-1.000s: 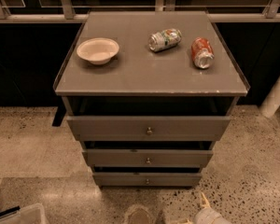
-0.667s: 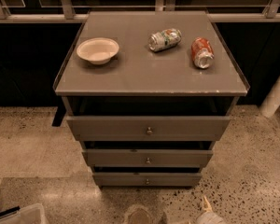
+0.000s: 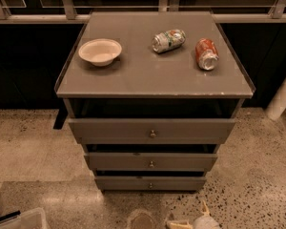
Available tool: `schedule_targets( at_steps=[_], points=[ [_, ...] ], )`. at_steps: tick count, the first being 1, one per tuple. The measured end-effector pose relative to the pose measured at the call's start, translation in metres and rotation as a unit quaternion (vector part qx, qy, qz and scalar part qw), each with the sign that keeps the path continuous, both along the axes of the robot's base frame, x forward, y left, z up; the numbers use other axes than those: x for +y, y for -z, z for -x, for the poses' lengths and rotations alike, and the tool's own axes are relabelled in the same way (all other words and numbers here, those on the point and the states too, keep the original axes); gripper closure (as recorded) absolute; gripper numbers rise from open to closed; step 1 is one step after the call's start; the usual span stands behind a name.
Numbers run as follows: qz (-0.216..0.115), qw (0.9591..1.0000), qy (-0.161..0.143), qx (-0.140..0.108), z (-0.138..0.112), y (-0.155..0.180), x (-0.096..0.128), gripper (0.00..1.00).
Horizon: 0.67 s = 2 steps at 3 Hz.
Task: Open bottom drawer
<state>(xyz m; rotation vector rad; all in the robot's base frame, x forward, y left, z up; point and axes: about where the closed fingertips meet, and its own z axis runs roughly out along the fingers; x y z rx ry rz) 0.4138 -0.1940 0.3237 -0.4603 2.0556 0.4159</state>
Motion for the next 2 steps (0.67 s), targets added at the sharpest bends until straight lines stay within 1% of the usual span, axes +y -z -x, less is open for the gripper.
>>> schedule_targets(
  at_steps=[1,2],
  points=[
    [-0.015,0.9999,0.004,0.006,0.0024,0.0122,0.0086,0.19],
    [-0.014,0.9999,0.003,0.006,0.0022,0.0109,0.0081,0.42]
  ],
)
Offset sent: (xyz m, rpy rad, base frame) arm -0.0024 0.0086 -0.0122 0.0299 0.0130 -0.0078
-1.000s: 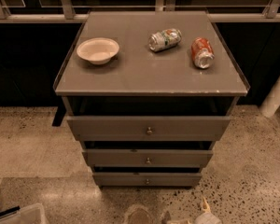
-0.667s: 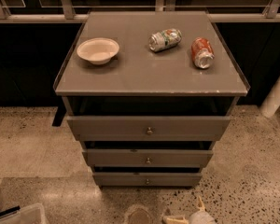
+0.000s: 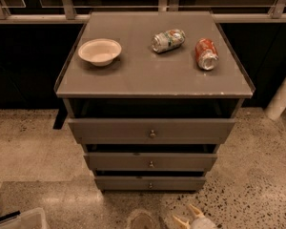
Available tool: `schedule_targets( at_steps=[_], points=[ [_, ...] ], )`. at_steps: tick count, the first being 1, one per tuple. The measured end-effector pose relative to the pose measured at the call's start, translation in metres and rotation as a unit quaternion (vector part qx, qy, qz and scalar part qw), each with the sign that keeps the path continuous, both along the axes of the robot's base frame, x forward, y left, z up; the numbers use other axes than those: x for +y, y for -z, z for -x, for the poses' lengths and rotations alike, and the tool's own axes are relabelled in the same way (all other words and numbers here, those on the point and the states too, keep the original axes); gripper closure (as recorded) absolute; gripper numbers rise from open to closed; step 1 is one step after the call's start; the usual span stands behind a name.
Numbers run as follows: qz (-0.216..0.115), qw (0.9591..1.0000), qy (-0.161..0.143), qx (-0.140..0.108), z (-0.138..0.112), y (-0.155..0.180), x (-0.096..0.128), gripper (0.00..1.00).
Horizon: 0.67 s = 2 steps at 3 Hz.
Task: Open bottom drawer
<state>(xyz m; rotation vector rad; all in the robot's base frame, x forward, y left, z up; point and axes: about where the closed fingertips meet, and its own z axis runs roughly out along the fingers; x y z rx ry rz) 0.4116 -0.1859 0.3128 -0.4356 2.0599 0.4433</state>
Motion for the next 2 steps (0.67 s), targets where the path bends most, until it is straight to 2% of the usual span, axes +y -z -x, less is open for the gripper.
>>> schedule_targets(
  at_steps=[2],
  points=[
    [-0.01,0.9999,0.005,-0.002,-0.0078,0.0056,-0.0032,0.89]
  ],
)
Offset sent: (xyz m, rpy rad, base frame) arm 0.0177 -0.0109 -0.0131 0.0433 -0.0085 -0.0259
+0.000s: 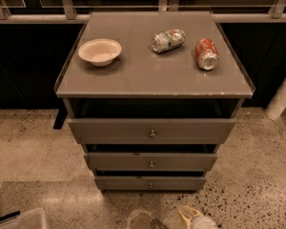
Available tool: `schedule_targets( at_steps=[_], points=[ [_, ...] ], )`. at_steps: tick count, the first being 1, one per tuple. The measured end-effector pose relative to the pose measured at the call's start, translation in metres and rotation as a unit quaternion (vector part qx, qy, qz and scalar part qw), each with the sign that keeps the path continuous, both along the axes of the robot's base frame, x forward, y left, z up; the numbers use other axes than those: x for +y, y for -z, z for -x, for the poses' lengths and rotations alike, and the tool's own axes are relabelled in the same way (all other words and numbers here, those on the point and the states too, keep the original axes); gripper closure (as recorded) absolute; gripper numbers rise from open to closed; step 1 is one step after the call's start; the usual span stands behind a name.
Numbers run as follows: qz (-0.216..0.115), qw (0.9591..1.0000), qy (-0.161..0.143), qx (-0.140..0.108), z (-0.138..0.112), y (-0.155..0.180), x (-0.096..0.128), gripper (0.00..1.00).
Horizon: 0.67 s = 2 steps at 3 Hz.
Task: Open bottom drawer
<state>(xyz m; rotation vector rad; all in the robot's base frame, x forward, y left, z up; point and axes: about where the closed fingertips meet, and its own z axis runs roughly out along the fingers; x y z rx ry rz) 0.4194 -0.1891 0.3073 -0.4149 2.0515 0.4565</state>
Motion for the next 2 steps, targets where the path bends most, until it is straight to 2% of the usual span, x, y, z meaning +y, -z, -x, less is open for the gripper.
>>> schedule_targets(
  at_steps=[1,2],
  points=[
    [-0.015,0.9997,-0.005,-0.018,-0.029,0.022,0.003,1.0],
    [-0.023,0.9988,-0.002,-0.042,-0.074,0.045,-0.01,1.0]
  ],
)
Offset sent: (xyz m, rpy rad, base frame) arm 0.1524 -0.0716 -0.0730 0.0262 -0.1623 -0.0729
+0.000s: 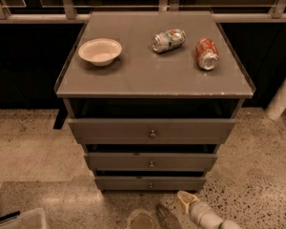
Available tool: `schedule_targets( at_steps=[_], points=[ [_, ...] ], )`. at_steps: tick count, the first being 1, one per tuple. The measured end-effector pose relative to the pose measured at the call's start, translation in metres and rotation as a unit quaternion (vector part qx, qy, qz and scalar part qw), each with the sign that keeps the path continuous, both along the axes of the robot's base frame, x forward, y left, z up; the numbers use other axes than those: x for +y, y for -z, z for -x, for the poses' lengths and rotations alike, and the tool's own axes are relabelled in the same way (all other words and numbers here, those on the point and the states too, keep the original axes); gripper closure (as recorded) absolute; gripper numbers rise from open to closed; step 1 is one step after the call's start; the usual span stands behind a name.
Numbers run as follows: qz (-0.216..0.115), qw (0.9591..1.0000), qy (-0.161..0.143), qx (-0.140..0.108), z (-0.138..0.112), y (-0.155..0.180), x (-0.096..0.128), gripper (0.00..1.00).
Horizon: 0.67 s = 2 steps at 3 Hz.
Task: Open bottom drawer
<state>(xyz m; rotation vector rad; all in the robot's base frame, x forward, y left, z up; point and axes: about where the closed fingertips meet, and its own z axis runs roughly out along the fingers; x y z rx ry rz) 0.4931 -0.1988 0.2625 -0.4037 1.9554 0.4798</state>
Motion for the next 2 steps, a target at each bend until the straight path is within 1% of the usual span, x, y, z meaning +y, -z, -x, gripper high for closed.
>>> schedule_targets(
  at_steps=[1,2],
  points=[
    [0.007,0.9989,0.034,-0.032,-0.053,0.006,-0.034,1.0],
    [0.018,0.9974,0.059,-0.036,-0.065,0.007,-0.067,1.0]
  ],
)
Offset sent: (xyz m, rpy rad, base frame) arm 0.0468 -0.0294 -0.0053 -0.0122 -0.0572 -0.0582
